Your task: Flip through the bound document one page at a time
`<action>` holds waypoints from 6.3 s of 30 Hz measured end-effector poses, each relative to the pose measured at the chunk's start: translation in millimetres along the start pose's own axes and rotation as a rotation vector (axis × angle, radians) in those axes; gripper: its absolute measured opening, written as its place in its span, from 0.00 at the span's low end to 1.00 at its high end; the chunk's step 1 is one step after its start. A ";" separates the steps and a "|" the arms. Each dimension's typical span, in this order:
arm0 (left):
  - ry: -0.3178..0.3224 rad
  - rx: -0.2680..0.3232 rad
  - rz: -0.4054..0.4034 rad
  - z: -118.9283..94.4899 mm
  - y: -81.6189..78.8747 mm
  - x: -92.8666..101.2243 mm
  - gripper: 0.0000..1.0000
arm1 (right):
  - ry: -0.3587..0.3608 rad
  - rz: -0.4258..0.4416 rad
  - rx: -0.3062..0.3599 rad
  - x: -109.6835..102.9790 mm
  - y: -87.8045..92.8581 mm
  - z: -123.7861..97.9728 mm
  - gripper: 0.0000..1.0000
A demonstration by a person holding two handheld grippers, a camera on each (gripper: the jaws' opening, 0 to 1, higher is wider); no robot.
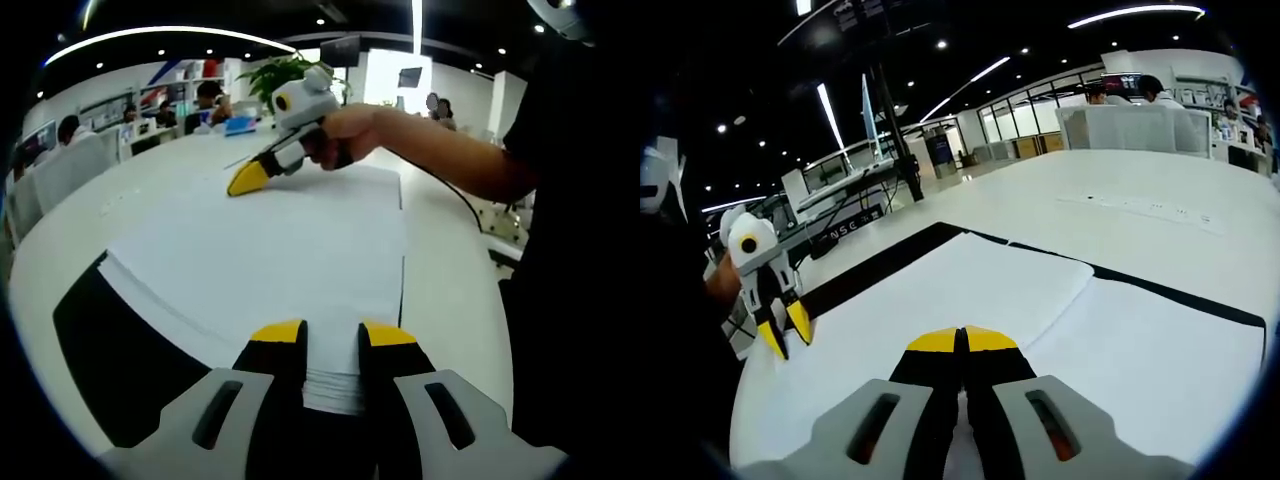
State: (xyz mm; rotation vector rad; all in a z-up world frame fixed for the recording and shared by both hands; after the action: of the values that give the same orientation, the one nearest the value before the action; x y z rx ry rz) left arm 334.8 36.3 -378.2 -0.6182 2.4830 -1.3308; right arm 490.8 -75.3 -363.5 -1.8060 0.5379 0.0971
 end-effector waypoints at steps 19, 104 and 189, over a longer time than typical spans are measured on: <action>0.003 0.007 -0.009 1.1 -0.4 -0.1 0.23 | -0.003 0.006 0.007 5.3 -3.5 3.7 0.02; 0.030 0.037 0.011 4.6 -2.9 2.2 0.23 | 0.019 0.007 0.016 56.2 -24.5 27.4 0.02; 0.022 0.008 -0.002 5.4 -4.2 0.8 0.20 | -0.029 -0.206 -0.036 79.1 -37.2 43.5 0.02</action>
State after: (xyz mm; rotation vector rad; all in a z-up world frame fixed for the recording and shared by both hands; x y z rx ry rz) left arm 337.4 29.9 -377.7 -0.6074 2.4943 -1.3550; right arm 585.2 -51.7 -370.2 -1.8817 0.3290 -0.0085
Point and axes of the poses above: the point that each gripper's makers call its tool centre point, and the gripper's own axes: z roughly forward along the fingers, x roughly to its right, y roughly out of its underside, the point moved 2 cm from there along -z, roughly backward along the fingers, and after that the axes turned 10 degrees about -y, right-handed, at the moved point
